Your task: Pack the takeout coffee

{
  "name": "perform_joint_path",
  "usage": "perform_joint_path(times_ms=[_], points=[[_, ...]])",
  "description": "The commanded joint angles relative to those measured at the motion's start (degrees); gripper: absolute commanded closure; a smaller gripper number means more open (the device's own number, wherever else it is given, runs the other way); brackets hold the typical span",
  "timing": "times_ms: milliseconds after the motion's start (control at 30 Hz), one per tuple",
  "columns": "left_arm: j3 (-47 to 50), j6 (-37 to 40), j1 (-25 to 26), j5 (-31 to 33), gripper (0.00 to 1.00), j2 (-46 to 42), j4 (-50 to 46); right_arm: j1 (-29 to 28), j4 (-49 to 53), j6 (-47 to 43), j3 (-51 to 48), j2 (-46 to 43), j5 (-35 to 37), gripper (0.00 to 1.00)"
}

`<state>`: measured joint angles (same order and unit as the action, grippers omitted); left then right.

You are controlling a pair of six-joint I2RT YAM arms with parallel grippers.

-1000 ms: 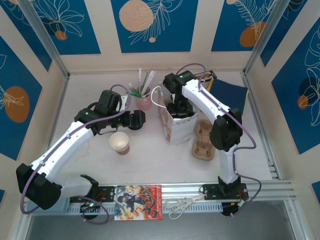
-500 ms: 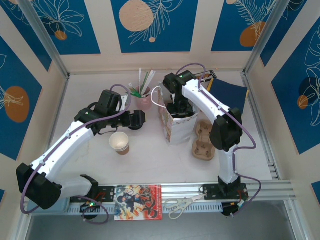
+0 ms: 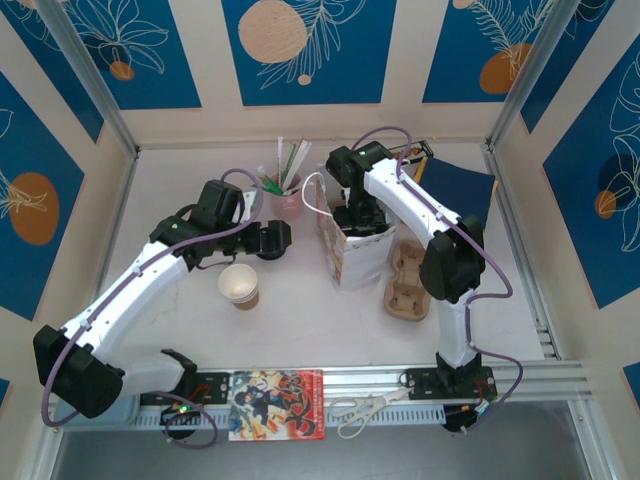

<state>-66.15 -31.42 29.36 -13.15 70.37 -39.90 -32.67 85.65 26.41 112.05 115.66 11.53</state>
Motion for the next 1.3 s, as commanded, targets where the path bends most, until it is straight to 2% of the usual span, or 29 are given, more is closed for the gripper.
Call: perform_joint_path(times_ms=[0, 1267], points=[[-0.74, 0.14, -0.69, -1.18, 0.0, 0.19, -0.95, -0.1, 0.3, 0.14, 0.45, -0.35, -1.38, 0.3], [-1.03, 0.28, -0.72, -1.36, 0.0, 0.62, -1.05, -0.3, -0.3, 0.22, -0.46, -0.24, -1.91, 0.3]])
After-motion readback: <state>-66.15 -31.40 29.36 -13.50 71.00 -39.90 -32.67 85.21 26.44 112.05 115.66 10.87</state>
